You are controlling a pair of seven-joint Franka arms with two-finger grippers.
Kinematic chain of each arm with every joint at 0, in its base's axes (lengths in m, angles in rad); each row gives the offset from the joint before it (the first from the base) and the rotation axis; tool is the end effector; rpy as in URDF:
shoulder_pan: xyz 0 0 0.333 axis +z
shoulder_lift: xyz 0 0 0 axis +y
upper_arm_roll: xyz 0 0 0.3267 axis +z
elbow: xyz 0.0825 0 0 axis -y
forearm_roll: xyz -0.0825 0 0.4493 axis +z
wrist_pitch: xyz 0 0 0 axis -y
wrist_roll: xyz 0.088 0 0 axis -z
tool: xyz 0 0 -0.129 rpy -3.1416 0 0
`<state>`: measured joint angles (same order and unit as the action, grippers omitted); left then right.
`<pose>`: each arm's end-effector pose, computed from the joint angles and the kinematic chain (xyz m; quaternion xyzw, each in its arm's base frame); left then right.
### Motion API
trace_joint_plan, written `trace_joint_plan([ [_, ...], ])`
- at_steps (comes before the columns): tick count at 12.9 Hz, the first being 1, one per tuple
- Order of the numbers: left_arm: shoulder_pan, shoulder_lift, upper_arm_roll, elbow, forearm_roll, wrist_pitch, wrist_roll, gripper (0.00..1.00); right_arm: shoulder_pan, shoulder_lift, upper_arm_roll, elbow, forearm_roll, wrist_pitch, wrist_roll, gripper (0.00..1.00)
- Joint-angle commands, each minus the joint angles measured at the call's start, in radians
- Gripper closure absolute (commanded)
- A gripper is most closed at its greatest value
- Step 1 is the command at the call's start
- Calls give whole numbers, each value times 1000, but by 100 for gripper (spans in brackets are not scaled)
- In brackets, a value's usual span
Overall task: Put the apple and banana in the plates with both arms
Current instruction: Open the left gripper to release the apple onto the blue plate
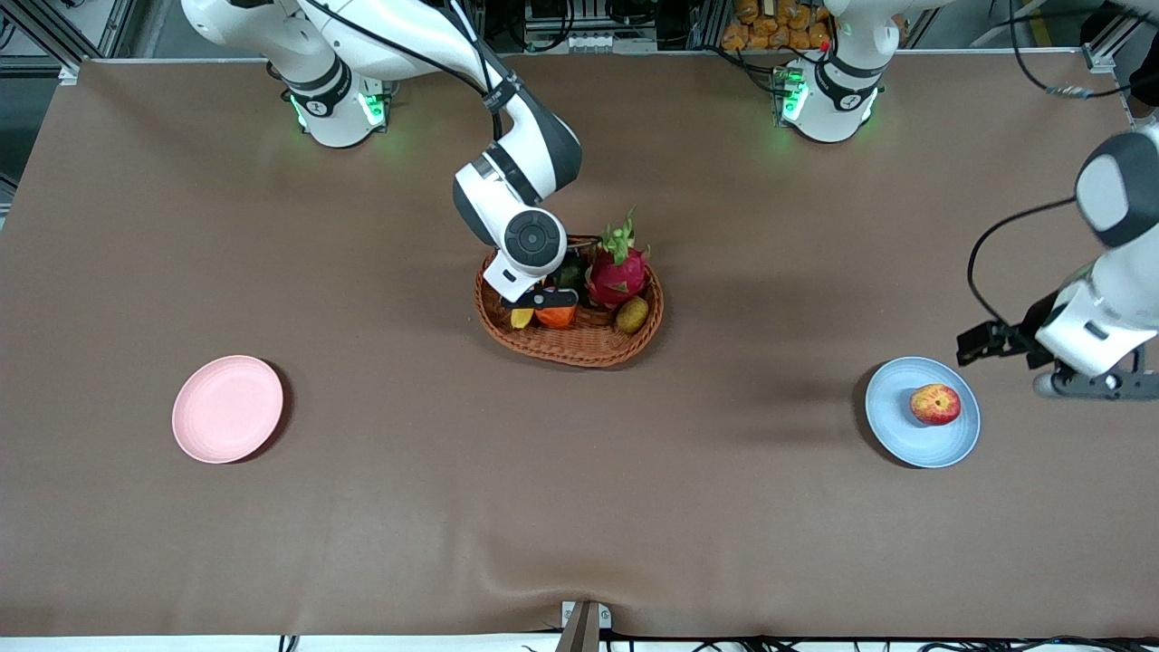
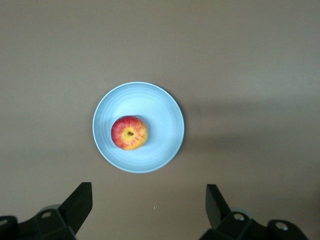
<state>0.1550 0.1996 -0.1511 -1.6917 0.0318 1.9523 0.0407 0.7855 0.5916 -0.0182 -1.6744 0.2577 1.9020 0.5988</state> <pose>0.6934 0.0111 0.4517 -0.9993 0.0219 -0.0317 0.0008 0.4774 0.4943 0.1840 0.9778 0.0199 -0.2064 0.0304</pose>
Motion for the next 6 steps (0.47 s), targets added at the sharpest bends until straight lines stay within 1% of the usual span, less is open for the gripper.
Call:
trace_joint_plan([
  [1, 3, -73, -25, 29, -3, -68, -89, 0, 27, 27, -3, 22, -14, -15, 29, 0],
  [2, 3, -106, -36, 30, -4, -103, -138, 0, 37, 28, -2, 22, -14, -15, 30, 0],
  [4, 6, -135, -50, 55, -4, -174, -203, 0, 43, 25, -2, 25, -14, -15, 29, 0],
  [5, 9, -138, -51, 75, -4, -220, -220, 0, 43, 25, -2, 27, -14, -17, 29, 6],
  [6, 12, -138, -51, 117, -4, -272, -222, 0, 43, 25, -2, 27, -14, -17, 29, 15],
])
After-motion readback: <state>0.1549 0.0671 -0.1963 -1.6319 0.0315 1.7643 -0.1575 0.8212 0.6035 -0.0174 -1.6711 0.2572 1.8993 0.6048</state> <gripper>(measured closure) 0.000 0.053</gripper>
